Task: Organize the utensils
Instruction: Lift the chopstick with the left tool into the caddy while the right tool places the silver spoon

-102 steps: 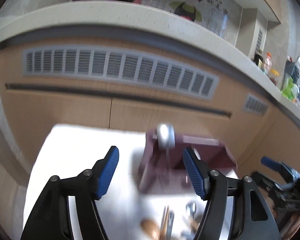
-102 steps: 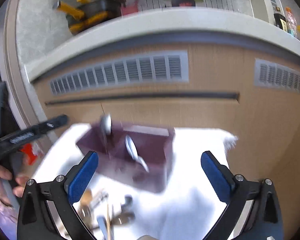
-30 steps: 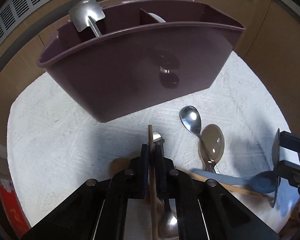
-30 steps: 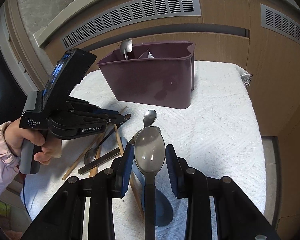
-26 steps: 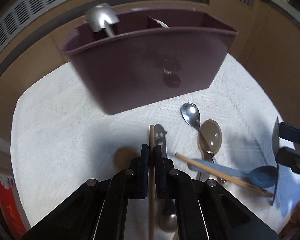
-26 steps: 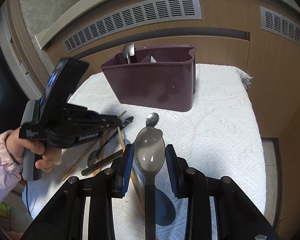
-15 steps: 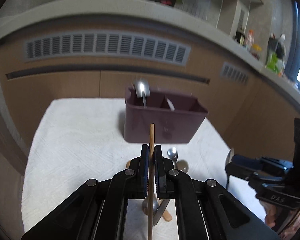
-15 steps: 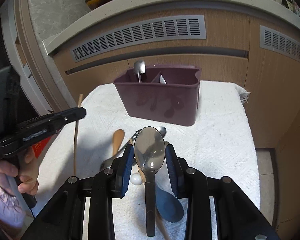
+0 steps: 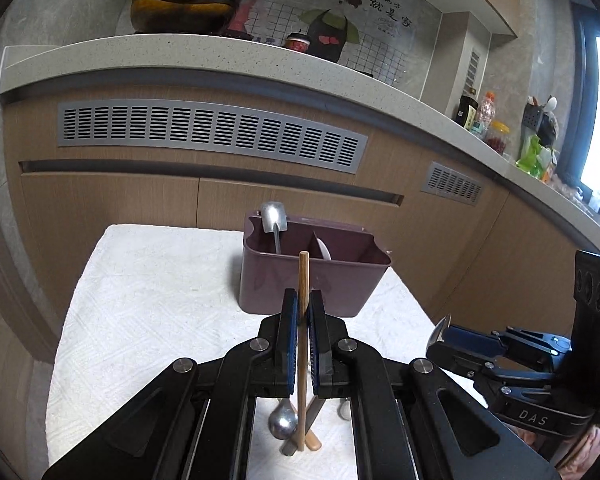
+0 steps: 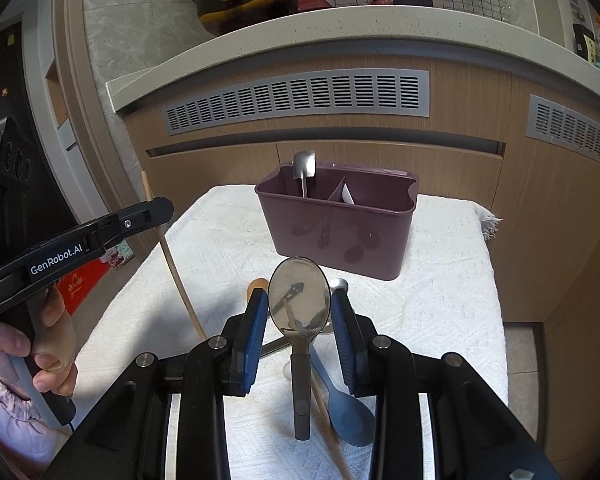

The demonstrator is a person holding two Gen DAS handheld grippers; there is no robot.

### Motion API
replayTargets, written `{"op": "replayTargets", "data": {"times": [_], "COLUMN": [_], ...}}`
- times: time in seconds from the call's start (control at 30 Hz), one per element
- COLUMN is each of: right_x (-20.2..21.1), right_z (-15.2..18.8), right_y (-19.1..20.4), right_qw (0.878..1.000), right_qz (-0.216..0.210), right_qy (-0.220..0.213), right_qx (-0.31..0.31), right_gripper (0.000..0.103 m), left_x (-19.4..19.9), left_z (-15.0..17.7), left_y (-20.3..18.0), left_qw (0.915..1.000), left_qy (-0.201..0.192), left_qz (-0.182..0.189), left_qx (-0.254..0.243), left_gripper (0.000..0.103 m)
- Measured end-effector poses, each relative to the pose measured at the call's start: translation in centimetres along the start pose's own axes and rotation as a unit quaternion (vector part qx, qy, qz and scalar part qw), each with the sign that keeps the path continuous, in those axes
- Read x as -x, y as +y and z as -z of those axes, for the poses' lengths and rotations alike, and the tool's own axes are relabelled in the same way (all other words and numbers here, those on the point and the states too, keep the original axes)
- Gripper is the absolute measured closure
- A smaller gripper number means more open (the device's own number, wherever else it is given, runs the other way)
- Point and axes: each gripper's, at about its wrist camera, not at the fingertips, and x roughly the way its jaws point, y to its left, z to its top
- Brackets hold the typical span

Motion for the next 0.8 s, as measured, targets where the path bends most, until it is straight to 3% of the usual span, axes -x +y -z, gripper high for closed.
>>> {"op": "replayTargets", "data": {"times": [0.33,0.47,0.67,0.8], "right_x": [1.0,2.0,5.6,6.4], "right_z": [-0.7,-2.1,-9.9,-15.3], "right_y": [0.2,0.3,-0.2,-1.3], "right_qw": [1.000,0.999,0.992,0.984], "right_qz": [-0.003,-0.001,0.013,0.036], "right_qy": [-0.016,-0.037,-0.121,-0.170], "right_qx": [0.005,0.013,0.036,0.035], "right_gripper": [0.073,0.073,0.073,0.073], "left_x": [1.6,2.7,4.9,3.8], "left_z": [-0.8,-2.6,-10.5,-15.1], "left_y": [-1.0,-1.7,-3.9,-3.7], "left_qw": [0.9998,0.9990,0.9910,0.9862], "left_qy": [-0.018,-0.038,-0.117,-0.151], "left_qz": [0.003,0.011,0.022,0.028], "left_qx": [-0.011,-0.021,-0.062,-0.062], "left_gripper": [0.098,0.098,0.098,0.098]}}
